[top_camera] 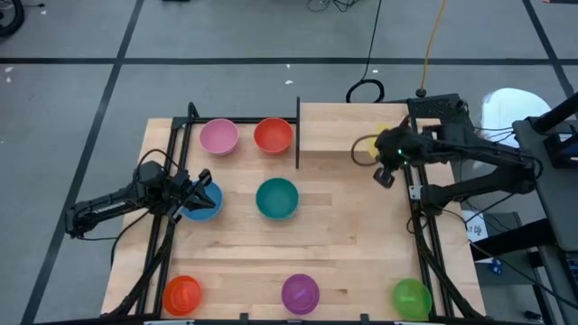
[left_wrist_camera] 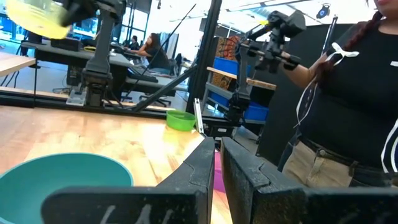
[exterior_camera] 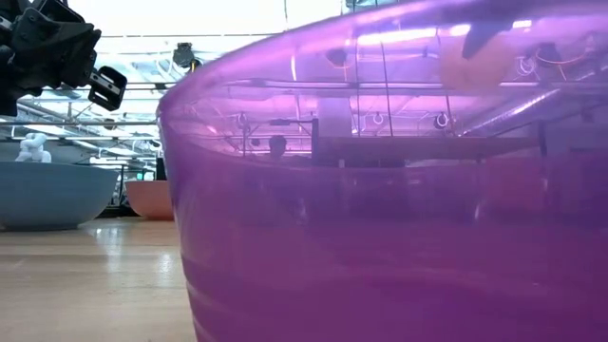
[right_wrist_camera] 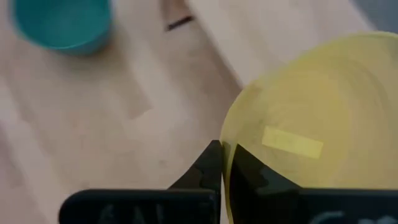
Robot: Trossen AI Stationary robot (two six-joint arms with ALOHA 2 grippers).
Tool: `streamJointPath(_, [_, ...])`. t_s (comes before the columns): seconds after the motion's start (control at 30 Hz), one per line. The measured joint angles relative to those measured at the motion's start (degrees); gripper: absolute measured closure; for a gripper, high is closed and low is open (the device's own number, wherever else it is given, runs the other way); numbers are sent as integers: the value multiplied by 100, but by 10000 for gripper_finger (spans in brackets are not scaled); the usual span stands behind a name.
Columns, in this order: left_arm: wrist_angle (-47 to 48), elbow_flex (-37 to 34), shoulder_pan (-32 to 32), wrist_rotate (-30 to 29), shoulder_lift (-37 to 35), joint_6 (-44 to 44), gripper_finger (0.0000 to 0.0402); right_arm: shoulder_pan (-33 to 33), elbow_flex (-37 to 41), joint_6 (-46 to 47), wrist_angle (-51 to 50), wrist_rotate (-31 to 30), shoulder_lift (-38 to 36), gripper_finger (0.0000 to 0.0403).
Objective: Place and stack bowls onto a shelf
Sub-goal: Put the yellow bowl on the shelf
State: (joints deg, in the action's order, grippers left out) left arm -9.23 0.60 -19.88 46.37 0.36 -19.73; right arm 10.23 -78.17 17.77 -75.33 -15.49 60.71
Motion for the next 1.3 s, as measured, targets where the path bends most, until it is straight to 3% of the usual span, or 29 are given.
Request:
streamJointPath(0.37, [-2,0,-2,0,0,-33,369,2003,0,-1129,339,-68,387,402])
streamJointPath(0.7, [-2,0,0,0,0,-150,369,3314,0,-2039,621,558,1181,402])
streamJointPath(0.77, [-2,0,-1,-1,0,-184,369,3476,0,-2153,635,809,1395,403])
streamJointPath(1.0, [-2,0,-2,-2,0,-214,369,3746,2,-2364,562,840,1993,403])
streamJointPath(1.3, [0,0,0,-2,0,-345,369,3754,0,-2452,338,965,2163,403])
